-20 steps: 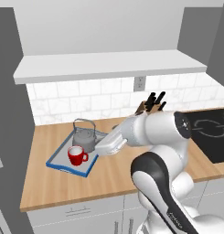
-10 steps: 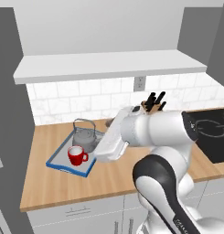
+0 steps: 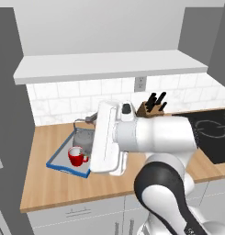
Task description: Pick the kettle from the counter and place it on the tray. Then pick the mug from the cabinet and place it on the tray. Then close the cabinet doors.
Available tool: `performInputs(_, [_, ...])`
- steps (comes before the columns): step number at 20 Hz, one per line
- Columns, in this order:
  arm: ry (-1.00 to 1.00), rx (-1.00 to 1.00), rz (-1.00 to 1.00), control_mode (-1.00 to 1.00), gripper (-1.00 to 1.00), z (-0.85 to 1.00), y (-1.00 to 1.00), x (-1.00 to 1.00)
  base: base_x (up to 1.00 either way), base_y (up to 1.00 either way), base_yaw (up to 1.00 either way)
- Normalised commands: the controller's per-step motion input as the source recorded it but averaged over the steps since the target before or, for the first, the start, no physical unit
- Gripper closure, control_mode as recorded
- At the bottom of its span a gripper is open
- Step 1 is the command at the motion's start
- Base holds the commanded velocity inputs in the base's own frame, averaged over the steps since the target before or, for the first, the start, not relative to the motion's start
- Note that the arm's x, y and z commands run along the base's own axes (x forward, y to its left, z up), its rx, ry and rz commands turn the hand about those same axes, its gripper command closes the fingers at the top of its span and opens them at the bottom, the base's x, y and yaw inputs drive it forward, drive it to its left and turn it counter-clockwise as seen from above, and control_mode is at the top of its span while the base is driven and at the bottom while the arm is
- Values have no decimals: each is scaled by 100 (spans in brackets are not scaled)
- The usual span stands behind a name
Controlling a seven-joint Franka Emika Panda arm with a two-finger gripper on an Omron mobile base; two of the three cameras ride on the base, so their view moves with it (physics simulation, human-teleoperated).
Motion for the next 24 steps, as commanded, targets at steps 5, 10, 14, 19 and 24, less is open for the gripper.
performInputs(5, [-46, -8, 38, -100, -100, 37, 49, -50, 0, 0, 0])
performInputs(10, [-41, -4, 29, -100, -100, 38, 48, -51, 0, 0, 0])
performInputs(14, [-42, -1, 21, -100, -100, 30, 47, -57, 0, 0, 0])
performInputs(19, [-38, 0, 4, -100, -100, 24, 33, -62, 0, 0, 0])
performInputs(24, [-18, 0, -5, -100, -100, 17, 19, -60, 0, 0, 0])
